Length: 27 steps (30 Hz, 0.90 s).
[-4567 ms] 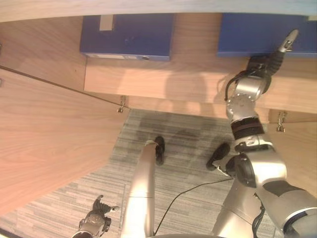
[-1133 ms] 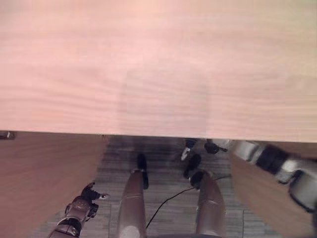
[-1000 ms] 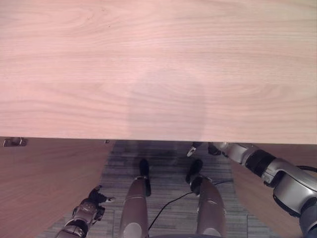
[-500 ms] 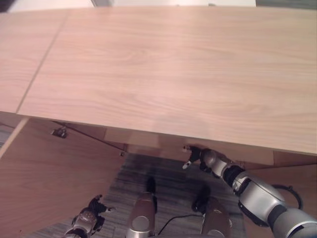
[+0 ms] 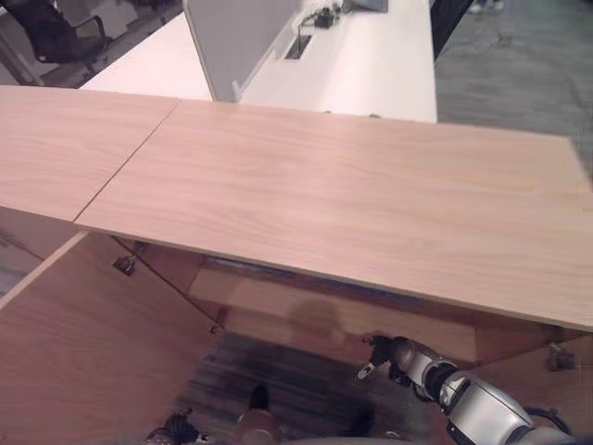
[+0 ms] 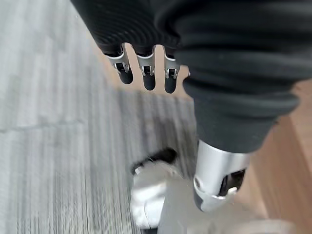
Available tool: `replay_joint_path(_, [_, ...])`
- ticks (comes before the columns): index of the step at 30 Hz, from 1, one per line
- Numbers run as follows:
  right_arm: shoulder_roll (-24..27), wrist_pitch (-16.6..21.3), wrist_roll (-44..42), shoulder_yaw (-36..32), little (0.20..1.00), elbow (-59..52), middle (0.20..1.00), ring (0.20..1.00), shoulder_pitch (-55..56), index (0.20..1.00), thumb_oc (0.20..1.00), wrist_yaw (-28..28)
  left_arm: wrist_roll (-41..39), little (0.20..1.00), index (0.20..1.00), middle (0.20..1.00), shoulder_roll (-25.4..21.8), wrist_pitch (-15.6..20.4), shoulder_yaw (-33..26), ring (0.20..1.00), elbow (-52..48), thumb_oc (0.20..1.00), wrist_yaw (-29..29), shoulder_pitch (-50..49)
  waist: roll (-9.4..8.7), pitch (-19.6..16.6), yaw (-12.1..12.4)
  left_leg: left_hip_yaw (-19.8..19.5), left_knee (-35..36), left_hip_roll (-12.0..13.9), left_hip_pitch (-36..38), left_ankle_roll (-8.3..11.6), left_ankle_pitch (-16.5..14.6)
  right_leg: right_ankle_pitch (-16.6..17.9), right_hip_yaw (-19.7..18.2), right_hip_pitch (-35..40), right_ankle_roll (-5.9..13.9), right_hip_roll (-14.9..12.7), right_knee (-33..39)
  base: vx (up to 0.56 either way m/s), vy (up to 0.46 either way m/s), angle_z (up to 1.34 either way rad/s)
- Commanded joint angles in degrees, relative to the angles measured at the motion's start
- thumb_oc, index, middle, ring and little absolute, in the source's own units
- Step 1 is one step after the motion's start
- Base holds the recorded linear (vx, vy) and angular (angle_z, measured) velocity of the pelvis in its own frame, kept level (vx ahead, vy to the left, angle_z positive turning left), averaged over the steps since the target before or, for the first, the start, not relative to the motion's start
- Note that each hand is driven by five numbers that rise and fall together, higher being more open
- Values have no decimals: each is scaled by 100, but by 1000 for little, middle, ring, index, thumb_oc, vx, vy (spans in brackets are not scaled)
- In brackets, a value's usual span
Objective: Put the empty folder in the office cabinet
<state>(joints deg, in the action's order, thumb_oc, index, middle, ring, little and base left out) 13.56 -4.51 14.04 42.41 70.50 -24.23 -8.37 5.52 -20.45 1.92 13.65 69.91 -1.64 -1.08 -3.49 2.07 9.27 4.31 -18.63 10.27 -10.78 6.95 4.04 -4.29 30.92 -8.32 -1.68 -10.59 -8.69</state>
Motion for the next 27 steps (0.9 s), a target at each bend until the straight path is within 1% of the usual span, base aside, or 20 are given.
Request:
replay_joint_path(1, [-51,-23,-124,-164,1000,316,1000,1000,-406,1000,1000,39,191,1000,1000,1000,-175,-13,127,1000,58,1000,-61,4,201,217,5,-90,-252,-35,764,-92,-824,743,-255,405,859,321,1219,-73,120,1])
replay_joint_path(2, [-54,-24,-145,-212,1000,322,1000,1000,-346,1000,1000,52,187,1000,1000,1000,-157,-21,133,1000,53,1000,-64,29,202,159,-43,1,-56,14,931,-107,-949,798,-231,417,879,338,1241,-30,166,17])
replay_joint_path(3, [-104,-40,-177,-316,1000,384,1000,1000,-221,1000,1000,67,205,1000,1000,1000,-128,-21,159,1000,16,1000,-51,34,201,21,-114,109,383,-24,1201,-109,-1114,945,-253,386,930,313,1282,-29,167,18])
replay_joint_path(4, [-106,-40,-177,-316,1000,385,1000,1000,-215,1000,1000,69,205,1000,1000,1000,-130,-21,162,1000,15,1000,-51,29,197,22,-104,121,411,-29,1225,-111,-1103,951,-261,394,933,312,1288,-91,285,7])
replay_joint_path(5, [-112,-48,-255,-523,1000,492,1000,1000,-132,1000,1000,144,252,1000,1000,1000,-104,-4,249,1000,-16,1000,-32,67,185,-61,-156,238,883,-109,1450,-124,-1247,1136,-226,336,1036,206,1284,-135,255,4])
replay_joint_path(7, [-134,-49,-318,-720,1000,576,1000,1000,-55,1000,1000,266,350,1000,1000,1000,-17,1,357,1000,11,1000,-39,138,199,-68,-238,328,1253,-250,1565,-198,-1451,1342,-191,190,1131,23,1236,-212,316,9])
replay_joint_path(9, [-95,8,-439,-981,1000,526,1000,1000,-26,1000,1000,519,381,1000,1000,1000,72,1,384,1000,115,1000,-81,173,250,-27,-325,341,1589,-433,1646,-257,-1433,1586,-150,6,1268,-168,1227,-300,369,9])
replay_joint_path(10, [-38,15,-569,-1309,1000,552,1000,1000,-19,1000,1000,704,351,1000,1000,1000,174,0,326,1000,248,1000,-127,198,282,32,-407,331,1852,-668,1722,-336,-1409,1784,-155,-104,1393,-325,1259,-257,318,15])
replay_joint_path(11, [-35,15,-569,-1313,1000,552,1000,1000,-21,1000,1000,705,351,1000,1000,1000,178,4,329,1000,257,1000,-130,208,279,41,-402,334,1867,-678,1734,-342,-1399,1790,-160,-101,1399,-333,1260,-316,424,16])
replay_joint_path(12, [-12,38,-773,-1665,1000,598,1000,1000,20,1000,1000,837,328,1000,1000,1000,251,3,209,1000,455,1000,-210,235,292,121,-477,311,2068,-902,1790,-427,-1345,1953,-220,-214,1507,-491,1293,-223,307,10])
replay_joint_path(13, [-26,28,-807,-1747,1000,618,1000,1000,44,1000,1000,867,364,1000,1000,1000,270,-14,177,1000,545,1000,-247,230,294,146,-489,324,2141,-981,1812,-457,-1306,2003,-211,-236,1533,-564,1300,-223,305,1])
replay_joint_path(14, [-26,27,-807,-1748,1000,618,1000,1000,44,1000,1000,868,365,1000,1000,1000,271,-11,178,1000,549,1000,-249,233,291,150,-487,325,2150,-987,1818,-460,-1300,2005,-214,-235,1534,-569,1300,-129,178,-5])
replay_joint_path(17, [-56,15,-738,-1917,1000,562,1000,1000,181,1000,1000,891,416,1000,1000,1000,297,-92,-117,1000,948,1000,-246,192,255,187,-510,434,2363,-1246,1904,-532,-1175,2091,-76,-270,1589,-822,1326,-202,254,0])
replay_joint_path(19, [-75,11,-731,-1949,1000,555,1000,1000,218,1000,1000,879,470,1000,1000,1000,280,-113,-185,1000,1066,1000,-245,188,233,200,-525,469,2363,-1290,1917,-542,-1159,2132,-69,-272,1601,-873,1323,-137,140,-2])
replay_joint_path(20, [-80,2,-735,-2005,1000,553,1000,1000,268,1000,1000,883,523,1000,1000,1000,281,-133,-250,1000,1167,1000,-231,160,222,236,-557,485,2363,-1330,1912,-563,-1100,2318,-60,-290,1653,-931,1306,-134,91,-6])
replay_joint_path(22, [-90,-1,-748,-2036,1000,534,1000,1000,314,1000,1000,865,565,1000,1000,1000,293,-145,-281,1000,1231,1000,-194,132,247,279,-581,458,2363,-1320,1887,-596,-1046,2308,-107,-300,1654,-953,1281,-166,104,-3])
replay_joint_path(23, [-117,-2,-855,-2112,1000,560,1000,1000,415,1000,1000,867,597,1000,1000,1000,341,-162,-329,1000,1310,1000,-101,65,324,326,-626,430,2361,-1279,1844,-640,-984,2019,-314,-268,1598,-990,1029,-137,80,4])
replay_joint_path(24, [-116,-2,-856,-2110,1000,559,1000,1000,417,1000,1000,868,597,1000,1000,1000,343,-162,-329,1000,1310,1000,-100,63,325,327,-623,434,2362,-1280,1846,-640,-986,2001,-323,-279,1598,-996,1003,-202,117,4])
replay_joint_path(26, [-139,27,-1078,-2261,1000,603,1000,1000,600,1000,1000,838,558,1000,1000,1000,436,-228,-417,1000,1426,1000,-32,-63,421,266,-615,499,2348,-1238,1765,-729,-948,1570,-471,0,1457,-1161,392,-137,79,-7])
replay_joint_path(27, [-139,28,-1079,-2260,1000,601,1000,1000,603,1000,1000,838,557,1000,1000,1000,437,-228,-415,1000,1427,1000,-32,-65,421,267,-612,502,2348,-1240,1770,-729,-951,1555,-478,-7,1459,-1167,371,-107,39,-23])
